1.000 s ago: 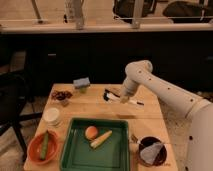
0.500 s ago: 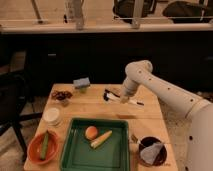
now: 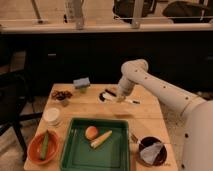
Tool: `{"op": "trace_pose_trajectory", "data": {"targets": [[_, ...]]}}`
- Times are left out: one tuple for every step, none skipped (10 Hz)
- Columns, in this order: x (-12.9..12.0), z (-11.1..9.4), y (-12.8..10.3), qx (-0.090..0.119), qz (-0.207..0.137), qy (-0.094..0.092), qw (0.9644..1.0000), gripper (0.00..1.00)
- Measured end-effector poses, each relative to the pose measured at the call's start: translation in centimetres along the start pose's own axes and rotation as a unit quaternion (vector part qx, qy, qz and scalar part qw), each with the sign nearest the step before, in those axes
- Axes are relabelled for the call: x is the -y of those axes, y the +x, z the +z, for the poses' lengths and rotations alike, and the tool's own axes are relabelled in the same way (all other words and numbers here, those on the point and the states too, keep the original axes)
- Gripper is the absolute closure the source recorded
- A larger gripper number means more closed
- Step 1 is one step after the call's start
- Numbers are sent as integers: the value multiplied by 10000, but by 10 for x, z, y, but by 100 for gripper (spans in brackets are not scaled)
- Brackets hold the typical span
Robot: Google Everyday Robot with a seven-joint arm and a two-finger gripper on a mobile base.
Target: Place brush in table surface
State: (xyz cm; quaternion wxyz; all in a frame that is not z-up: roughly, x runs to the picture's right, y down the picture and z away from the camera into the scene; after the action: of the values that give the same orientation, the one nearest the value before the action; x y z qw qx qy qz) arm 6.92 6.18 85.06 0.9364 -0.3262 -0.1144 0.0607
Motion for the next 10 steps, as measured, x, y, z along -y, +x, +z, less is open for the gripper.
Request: {"op": "trace_pose_trajectory", "data": {"targets": [[3, 4, -14, 13, -121, -25, 9999, 100], [5, 8, -27, 22, -240, -52, 9997, 100], [7, 11, -34, 29, -307, -62, 9995, 100], [8, 17, -37, 5, -331, -112, 9994, 100], [8, 25, -43, 1, -319, -158, 9994, 100], [8, 35, -51, 7, -298, -210, 9993, 100], [7, 44, -55, 16, -228, -266, 9994, 100], [5, 55, -57, 26, -88, -342, 9994, 100], [4, 62, -62, 38, -28, -391, 9992, 100], [2, 68, -70, 49, 48, -438, 9990, 100]]}}
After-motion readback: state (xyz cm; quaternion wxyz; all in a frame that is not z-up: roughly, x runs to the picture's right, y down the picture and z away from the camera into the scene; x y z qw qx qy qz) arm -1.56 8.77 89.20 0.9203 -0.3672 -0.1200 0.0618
